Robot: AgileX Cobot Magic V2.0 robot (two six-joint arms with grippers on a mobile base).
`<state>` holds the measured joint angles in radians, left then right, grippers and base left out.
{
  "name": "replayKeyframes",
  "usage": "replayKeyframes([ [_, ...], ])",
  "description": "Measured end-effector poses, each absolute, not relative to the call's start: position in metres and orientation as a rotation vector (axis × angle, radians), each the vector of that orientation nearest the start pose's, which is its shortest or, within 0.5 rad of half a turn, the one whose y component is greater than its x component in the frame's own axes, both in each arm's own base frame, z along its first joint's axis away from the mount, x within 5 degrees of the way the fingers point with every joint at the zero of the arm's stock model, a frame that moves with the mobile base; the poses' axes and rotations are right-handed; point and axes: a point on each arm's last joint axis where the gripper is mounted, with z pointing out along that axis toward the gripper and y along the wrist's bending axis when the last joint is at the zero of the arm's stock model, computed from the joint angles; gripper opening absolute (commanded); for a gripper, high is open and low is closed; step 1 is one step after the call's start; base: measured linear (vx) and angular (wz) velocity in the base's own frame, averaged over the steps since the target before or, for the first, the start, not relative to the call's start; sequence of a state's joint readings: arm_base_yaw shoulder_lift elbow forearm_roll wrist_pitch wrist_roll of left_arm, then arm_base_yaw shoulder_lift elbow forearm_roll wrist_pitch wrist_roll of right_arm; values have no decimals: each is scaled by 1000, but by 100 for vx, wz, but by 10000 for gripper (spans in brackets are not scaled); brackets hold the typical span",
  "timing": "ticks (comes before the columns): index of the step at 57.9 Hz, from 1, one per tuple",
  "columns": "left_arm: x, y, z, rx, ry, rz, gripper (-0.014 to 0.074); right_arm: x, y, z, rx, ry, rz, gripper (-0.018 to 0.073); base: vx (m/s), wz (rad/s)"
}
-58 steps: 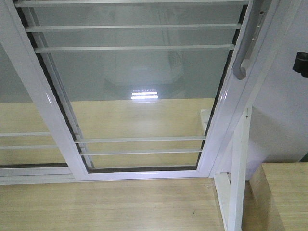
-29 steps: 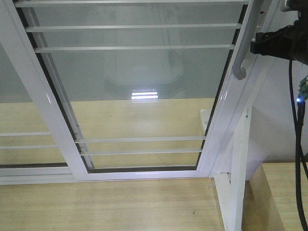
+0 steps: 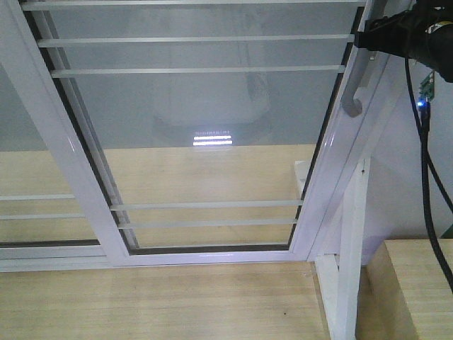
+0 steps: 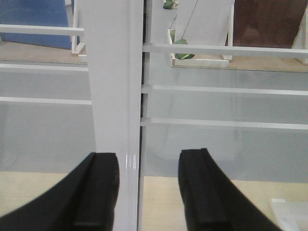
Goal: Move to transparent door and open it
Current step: 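Reach the right gripper to the silver door handle and close on it, then pull the handle with the right gripper, sliding the door away from the frame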
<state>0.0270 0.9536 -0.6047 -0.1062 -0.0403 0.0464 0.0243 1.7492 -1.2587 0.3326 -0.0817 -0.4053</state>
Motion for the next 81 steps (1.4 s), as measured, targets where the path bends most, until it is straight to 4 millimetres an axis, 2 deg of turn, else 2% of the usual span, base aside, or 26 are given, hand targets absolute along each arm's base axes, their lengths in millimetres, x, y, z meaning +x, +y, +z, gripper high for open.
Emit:
replayKeyframes([
  [11, 205, 6, 312, -81, 1791, -20, 429, 425, 12, 284, -79, 1891, -51, 510, 0, 0],
  [19, 205, 6, 312, -81, 1791, -20, 429, 431, 12, 280, -77, 1889, -51, 469, 0, 0],
  [42, 205, 6, 312, -81, 1791, -20, 429, 433, 23, 278, -94, 1878, -36, 149, 0, 0],
  [65, 205, 6, 312, -81, 1791, -20, 429, 433, 35, 277, -103, 1850, -23, 158, 0, 0],
  [81, 205, 6, 312, -81, 1791, -20, 429, 432, 53, 276, -113, 1819, 4, 165, 0, -1],
])
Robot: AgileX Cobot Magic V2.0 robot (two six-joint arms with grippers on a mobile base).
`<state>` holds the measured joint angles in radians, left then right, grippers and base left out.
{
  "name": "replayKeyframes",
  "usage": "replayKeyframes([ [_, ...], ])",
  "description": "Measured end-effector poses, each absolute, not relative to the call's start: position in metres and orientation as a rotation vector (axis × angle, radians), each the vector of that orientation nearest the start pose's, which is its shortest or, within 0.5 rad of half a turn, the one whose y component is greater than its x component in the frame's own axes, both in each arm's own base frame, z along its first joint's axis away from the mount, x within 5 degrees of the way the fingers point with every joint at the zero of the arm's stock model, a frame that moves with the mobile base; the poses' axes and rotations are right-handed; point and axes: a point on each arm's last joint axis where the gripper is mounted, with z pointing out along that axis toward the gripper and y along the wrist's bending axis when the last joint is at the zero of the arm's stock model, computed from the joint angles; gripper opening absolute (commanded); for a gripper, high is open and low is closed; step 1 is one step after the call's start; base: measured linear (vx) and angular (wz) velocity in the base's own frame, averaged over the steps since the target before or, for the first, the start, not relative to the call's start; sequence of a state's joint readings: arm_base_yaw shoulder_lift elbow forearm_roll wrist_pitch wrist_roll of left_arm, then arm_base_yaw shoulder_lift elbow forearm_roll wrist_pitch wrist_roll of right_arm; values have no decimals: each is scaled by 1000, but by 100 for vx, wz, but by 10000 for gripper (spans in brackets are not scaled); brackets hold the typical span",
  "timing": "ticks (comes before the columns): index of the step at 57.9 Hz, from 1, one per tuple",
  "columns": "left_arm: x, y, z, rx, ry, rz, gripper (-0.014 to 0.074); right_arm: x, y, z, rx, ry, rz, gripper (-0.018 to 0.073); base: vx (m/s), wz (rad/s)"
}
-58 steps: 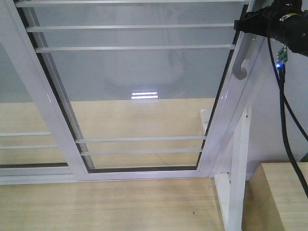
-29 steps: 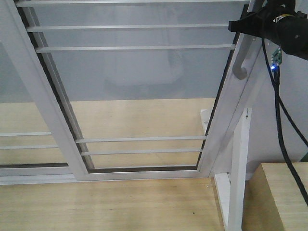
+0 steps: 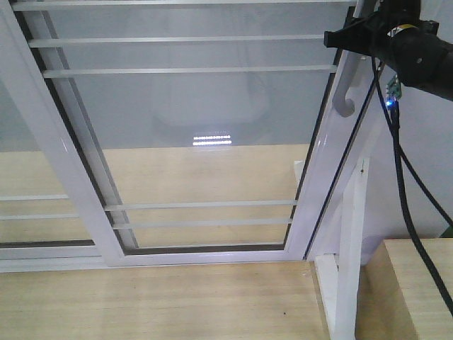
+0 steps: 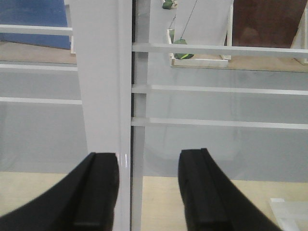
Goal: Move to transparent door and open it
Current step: 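Pull the handle with the right gripper, sliding the door away from the frame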
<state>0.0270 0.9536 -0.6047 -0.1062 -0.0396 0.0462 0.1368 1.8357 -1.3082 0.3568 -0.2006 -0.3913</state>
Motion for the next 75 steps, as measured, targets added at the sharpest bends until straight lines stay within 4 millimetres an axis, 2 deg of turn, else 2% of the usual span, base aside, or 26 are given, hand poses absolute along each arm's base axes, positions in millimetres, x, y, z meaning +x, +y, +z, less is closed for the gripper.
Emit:
replayKeyframes([
  [22, 205, 6, 312, -81, 1791, -20, 429, 432, 92, 273, -184, 1797, 60, 184, 0, 0],
  [61, 205, 6, 312, -81, 1791, -20, 429, 436, 192, 266, -350, 1722, 212, 223, 0, 0],
  [75, 205, 6, 312, -82, 1791, -20, 429, 435, 217, 265, -395, 1696, 246, 230, 0, 0],
])
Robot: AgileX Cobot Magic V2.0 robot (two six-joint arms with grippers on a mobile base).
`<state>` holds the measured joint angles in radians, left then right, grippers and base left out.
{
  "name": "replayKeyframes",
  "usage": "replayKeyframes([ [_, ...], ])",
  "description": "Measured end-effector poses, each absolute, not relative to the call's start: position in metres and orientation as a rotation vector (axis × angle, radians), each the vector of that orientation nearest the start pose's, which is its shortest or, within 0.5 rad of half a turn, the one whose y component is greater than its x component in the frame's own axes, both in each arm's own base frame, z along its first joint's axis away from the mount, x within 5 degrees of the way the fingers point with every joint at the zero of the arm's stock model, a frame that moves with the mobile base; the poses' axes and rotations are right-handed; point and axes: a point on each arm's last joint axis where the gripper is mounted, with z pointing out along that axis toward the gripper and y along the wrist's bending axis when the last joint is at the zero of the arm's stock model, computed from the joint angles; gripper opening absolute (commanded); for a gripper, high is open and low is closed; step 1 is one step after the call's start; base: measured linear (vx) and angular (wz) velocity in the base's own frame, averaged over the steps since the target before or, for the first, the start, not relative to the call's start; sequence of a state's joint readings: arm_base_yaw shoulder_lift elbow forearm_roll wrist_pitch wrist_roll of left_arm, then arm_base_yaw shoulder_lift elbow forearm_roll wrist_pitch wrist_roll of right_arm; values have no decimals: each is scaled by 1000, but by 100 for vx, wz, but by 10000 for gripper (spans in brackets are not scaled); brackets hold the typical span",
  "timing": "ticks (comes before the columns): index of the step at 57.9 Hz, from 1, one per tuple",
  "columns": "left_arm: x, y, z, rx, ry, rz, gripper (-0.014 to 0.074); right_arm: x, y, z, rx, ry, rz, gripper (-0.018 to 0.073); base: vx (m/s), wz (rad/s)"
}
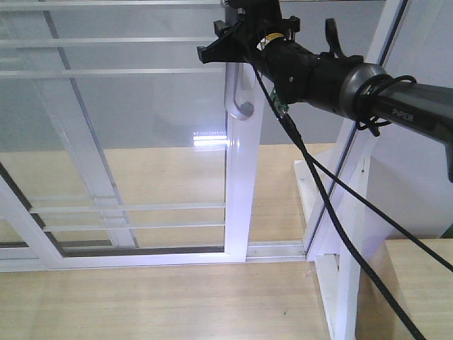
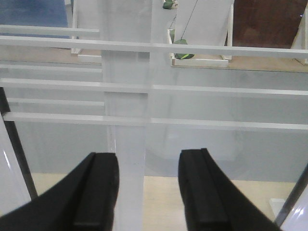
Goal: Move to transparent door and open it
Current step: 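Pull the handle with the right gripper, sliding the door away from the frame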
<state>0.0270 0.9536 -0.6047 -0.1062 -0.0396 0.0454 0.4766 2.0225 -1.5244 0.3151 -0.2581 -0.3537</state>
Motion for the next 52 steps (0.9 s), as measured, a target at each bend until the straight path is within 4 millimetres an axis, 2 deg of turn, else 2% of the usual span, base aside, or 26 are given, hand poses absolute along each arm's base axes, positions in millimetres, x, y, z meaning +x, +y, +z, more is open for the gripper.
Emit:
replayKeyframes([
  [8, 205, 6, 312, -82, 1791, -20, 429, 433, 225, 264, -409, 1686, 256, 254, 0, 0],
  [27, 205, 6, 312, -82, 1791, -20, 429, 427, 237, 263, -405, 1687, 289, 405, 0, 0],
  [52, 205, 6, 312, -82, 1791, -20, 429, 418, 246, 271, -435, 1702, 316, 414, 0, 0],
])
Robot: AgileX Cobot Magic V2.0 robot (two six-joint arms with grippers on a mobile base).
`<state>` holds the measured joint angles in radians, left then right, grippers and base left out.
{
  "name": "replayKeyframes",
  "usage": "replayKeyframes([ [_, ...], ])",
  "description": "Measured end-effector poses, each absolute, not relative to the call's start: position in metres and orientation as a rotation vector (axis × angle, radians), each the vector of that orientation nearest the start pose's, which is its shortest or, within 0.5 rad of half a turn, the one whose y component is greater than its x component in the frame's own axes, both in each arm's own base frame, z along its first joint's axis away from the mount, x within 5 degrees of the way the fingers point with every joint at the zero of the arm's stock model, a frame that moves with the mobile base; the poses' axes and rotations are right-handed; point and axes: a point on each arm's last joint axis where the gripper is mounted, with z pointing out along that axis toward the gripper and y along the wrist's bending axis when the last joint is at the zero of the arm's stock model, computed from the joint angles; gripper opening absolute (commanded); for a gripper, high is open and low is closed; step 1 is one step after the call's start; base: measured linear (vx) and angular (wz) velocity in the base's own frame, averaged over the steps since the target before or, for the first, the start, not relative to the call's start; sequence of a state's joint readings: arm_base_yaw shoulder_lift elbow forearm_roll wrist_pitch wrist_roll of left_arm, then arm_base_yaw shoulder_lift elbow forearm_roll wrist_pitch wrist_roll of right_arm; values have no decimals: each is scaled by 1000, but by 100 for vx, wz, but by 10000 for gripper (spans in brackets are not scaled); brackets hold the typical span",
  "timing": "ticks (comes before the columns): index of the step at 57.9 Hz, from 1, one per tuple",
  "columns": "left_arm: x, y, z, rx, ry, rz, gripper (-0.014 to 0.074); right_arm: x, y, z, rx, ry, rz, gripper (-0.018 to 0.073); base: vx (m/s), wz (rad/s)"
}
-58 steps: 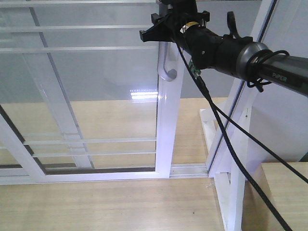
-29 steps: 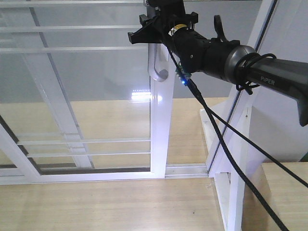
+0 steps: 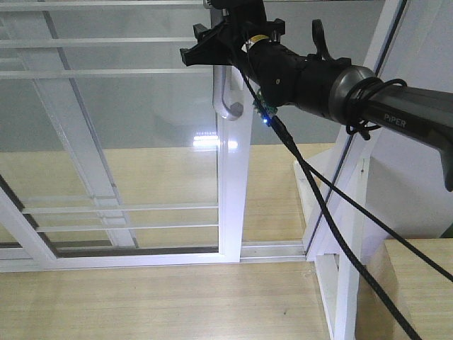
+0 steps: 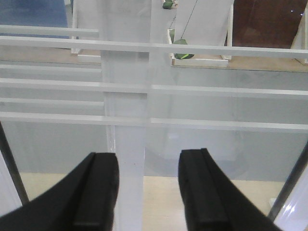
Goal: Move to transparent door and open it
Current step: 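Pull the handle with the right gripper, sliding the door away from the frame, then open the right gripper and withdraw it from the handle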
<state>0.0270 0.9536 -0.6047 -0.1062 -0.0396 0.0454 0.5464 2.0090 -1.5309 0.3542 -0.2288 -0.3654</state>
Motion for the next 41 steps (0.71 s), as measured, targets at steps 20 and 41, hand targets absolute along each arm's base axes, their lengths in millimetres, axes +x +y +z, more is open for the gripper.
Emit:
replayKeyframes([
  [20, 205, 6, 312, -82, 1791, -20, 429, 390, 247, 308, -575, 1748, 337, 415, 0, 0],
  [41, 205, 6, 312, -76, 1792, -16, 429, 402, 136, 326, -462, 2070, 286, 415, 0, 0],
])
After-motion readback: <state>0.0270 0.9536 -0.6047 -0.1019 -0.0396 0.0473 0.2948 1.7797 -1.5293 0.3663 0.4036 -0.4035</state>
